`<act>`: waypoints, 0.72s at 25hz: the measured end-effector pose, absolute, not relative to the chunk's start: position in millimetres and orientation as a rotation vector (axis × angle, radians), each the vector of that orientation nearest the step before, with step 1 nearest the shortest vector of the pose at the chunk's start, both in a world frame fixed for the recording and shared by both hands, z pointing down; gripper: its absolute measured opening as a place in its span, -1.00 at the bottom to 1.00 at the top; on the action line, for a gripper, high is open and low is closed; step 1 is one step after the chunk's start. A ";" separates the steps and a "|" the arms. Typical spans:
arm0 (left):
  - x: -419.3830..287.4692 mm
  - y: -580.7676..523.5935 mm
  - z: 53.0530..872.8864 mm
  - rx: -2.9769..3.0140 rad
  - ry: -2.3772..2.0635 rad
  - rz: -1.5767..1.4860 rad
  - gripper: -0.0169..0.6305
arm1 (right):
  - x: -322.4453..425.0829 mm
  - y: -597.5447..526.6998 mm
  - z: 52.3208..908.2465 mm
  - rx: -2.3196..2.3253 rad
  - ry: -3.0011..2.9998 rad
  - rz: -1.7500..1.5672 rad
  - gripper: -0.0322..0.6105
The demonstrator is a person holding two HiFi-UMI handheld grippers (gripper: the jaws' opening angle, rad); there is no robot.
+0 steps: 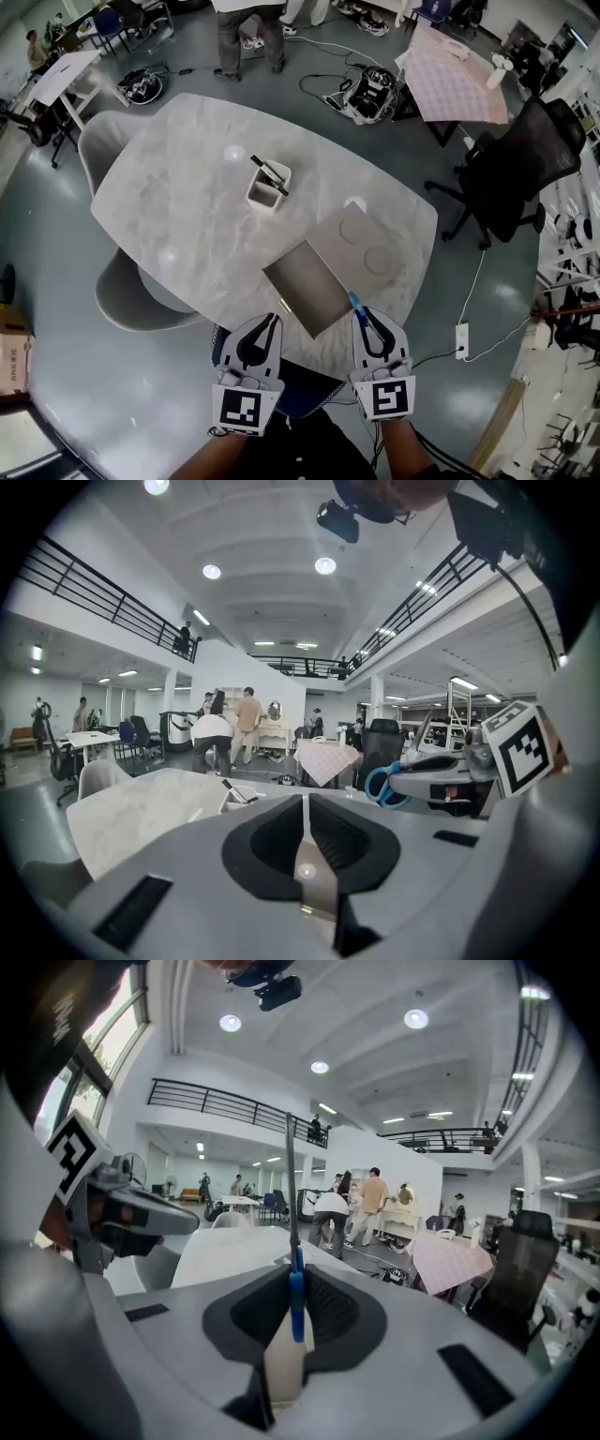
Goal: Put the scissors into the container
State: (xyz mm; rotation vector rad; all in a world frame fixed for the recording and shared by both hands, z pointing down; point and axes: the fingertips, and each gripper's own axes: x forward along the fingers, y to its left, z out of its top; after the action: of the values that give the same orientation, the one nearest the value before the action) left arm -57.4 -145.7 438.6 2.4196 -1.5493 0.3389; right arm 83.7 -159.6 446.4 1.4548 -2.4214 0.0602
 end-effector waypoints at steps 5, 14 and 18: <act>-57.0 -161.2 471.5 2.379 -1.538 0.355 -0.85 | 65.1 -171.8 495.3 1.226 -2.347 -0.055 -0.78; -55.7 -175.7 537.8 2.302 -1.500 0.384 -0.85 | 39.1 -192.3 596.7 0.802 -2.113 -0.559 -0.78; -59.0 -170.0 562.7 2.253 -1.484 0.419 -0.85 | 32.3 -199.0 628.6 0.610 -1.976 -0.833 -0.78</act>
State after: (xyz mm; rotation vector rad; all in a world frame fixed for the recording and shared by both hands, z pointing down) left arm -59.0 -170.0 562.7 2.2531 -1.4842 0.4193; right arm 32.3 -199.0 628.6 0.6097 -1.9761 -0.8328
